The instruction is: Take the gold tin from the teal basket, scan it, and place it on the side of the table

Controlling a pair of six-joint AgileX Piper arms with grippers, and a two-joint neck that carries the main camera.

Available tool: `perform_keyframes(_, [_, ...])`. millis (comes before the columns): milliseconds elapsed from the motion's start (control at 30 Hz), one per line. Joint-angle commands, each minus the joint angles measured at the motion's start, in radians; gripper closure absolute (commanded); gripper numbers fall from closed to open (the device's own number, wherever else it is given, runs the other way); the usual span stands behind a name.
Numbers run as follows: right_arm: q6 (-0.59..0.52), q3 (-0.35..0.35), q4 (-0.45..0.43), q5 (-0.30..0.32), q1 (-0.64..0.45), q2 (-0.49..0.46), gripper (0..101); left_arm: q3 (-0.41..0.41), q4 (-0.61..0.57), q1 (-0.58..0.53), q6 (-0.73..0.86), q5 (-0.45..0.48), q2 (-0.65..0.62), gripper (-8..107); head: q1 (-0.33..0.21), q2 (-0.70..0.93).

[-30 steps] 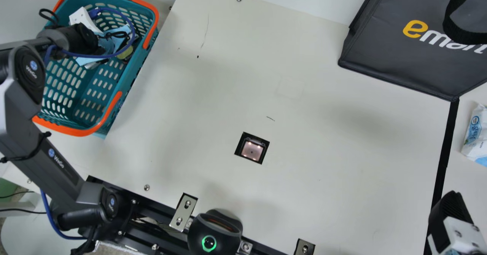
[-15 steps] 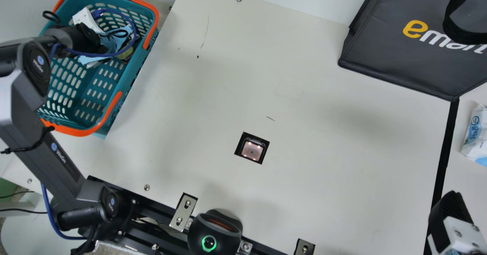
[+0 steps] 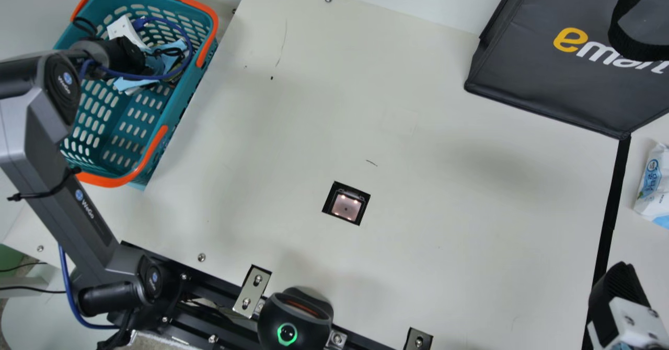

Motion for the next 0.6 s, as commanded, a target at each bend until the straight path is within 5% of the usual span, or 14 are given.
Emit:
perform_keyframes(0, [0.0, 0.0, 0.0, 0.0, 0.0, 0.0, 6, -0.008, 0.016, 0.0, -0.014, 0.003, 0.004, 42, -0.029, 0.002])
perform_keyframes(333, [0.0, 0.0, 0.0, 0.0, 0.0, 0.0, 6, -0.029, 0.105, 0.002, -0.103, 0.036, -0.009, 107, -0.029, 0.002])
perform_keyframes(567, [0.0, 0.0, 0.0, 0.0, 0.0, 0.0, 6, 0.006, 0.127, 0.006, -0.141, 0.077, -0.088, 107, -0.029, 0.002])
